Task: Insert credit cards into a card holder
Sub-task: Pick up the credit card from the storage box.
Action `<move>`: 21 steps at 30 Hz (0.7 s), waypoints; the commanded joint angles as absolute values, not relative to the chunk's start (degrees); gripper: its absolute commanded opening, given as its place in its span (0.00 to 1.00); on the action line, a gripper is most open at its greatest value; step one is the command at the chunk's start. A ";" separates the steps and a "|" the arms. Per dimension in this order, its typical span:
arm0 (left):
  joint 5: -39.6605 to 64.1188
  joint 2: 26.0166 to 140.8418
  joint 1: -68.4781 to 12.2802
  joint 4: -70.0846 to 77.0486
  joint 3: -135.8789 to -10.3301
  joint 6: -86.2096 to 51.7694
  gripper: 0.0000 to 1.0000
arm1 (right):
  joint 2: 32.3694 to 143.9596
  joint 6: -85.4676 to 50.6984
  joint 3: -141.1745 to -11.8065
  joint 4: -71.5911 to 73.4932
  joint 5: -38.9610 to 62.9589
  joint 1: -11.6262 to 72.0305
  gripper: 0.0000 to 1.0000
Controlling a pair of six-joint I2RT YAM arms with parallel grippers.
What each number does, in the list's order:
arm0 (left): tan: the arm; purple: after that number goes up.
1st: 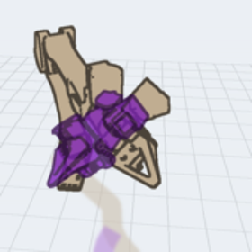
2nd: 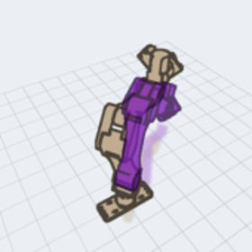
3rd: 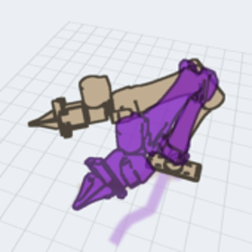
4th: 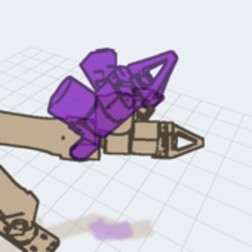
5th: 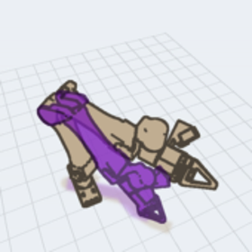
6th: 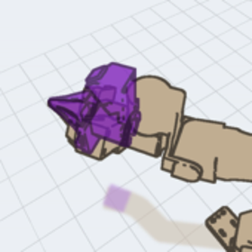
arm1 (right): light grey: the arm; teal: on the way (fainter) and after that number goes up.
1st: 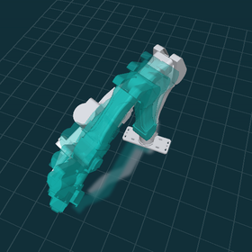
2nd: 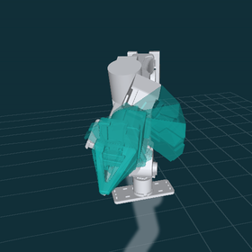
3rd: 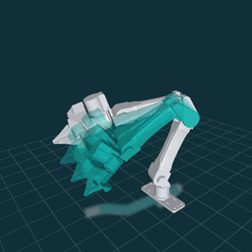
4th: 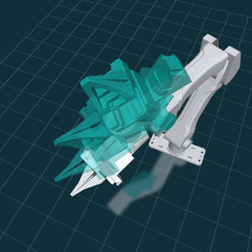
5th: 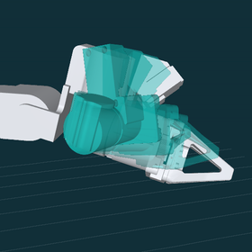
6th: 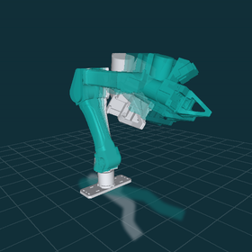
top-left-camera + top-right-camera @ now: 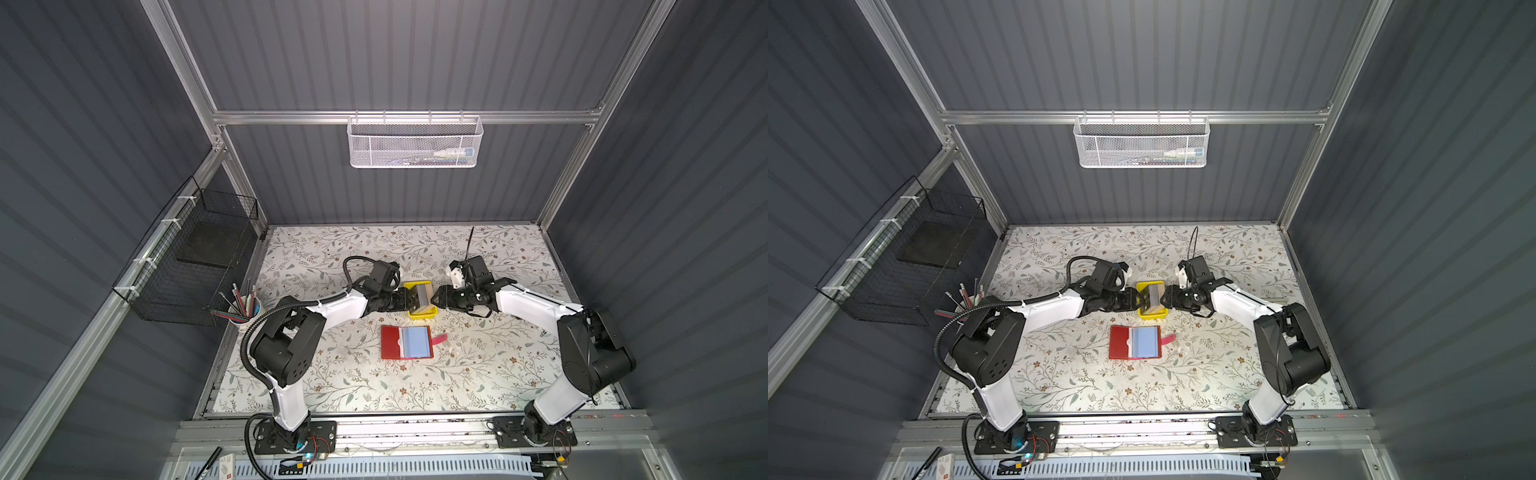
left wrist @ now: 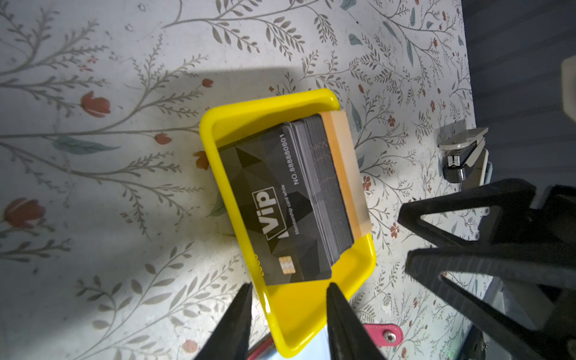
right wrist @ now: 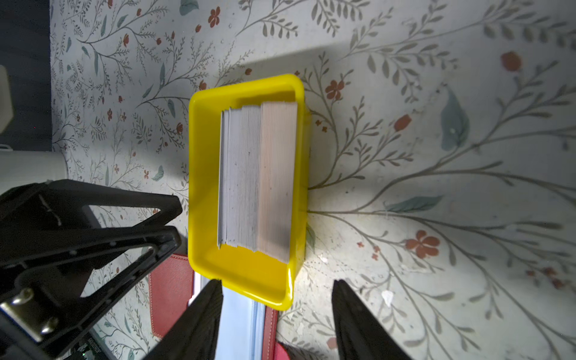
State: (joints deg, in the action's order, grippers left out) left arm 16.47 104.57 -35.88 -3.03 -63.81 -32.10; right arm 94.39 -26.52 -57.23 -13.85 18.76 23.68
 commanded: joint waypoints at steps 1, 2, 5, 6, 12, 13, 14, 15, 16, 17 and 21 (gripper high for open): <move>16.47 102.99 -35.29 -4.37 -64.38 -30.86 0.40 | 92.94 -25.20 -58.91 -16.66 15.74 23.88 0.59; 16.48 103.35 -35.11 -4.46 -64.65 -31.01 0.40 | 93.15 -24.61 -59.78 -17.55 14.93 24.14 0.60; 16.62 104.58 -34.54 -4.70 -65.48 -31.86 0.39 | 94.79 -22.85 -62.80 -20.18 13.30 24.85 0.63; 16.83 104.90 -34.38 -4.46 -65.73 -32.14 0.38 | 95.38 -22.47 -63.58 -20.67 12.87 25.03 0.64; 17.11 107.16 -34.19 -5.59 -69.10 -31.97 0.35 | 99.87 -21.32 -68.82 -23.14 10.72 26.91 0.67; 17.07 107.59 -34.19 -5.79 -69.79 -31.87 0.35 | 100.95 -21.04 -70.01 -24.19 10.15 27.33 0.68; 16.94 107.80 -34.19 -5.94 -70.12 -31.74 0.34 | 101.88 -20.70 -71.03 -24.88 9.55 27.81 0.68; 16.84 108.10 -34.11 -6.04 -70.60 -31.71 0.34 | 102.93 -20.57 -71.49 -25.37 9.12 28.17 0.69; 16.83 108.36 -34.10 -6.19 -70.98 -31.59 0.34 | 103.72 -20.48 -72.22 -25.70 8.67 28.46 0.70; 16.79 108.77 -34.02 -6.40 -71.45 -31.50 0.33 | 104.41 -20.39 -72.68 -25.98 8.22 28.71 0.70; 17.85 109.82 -33.93 -5.76 -72.28 -31.93 0.32 | 105.68 -21.42 -72.86 -26.23 6.48 28.99 0.73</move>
State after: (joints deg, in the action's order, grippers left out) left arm 16.56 108.57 -34.39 -4.51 -70.57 -32.10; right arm 105.10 -21.58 -71.79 -23.75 9.02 28.95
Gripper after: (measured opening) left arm 0.318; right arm 0.723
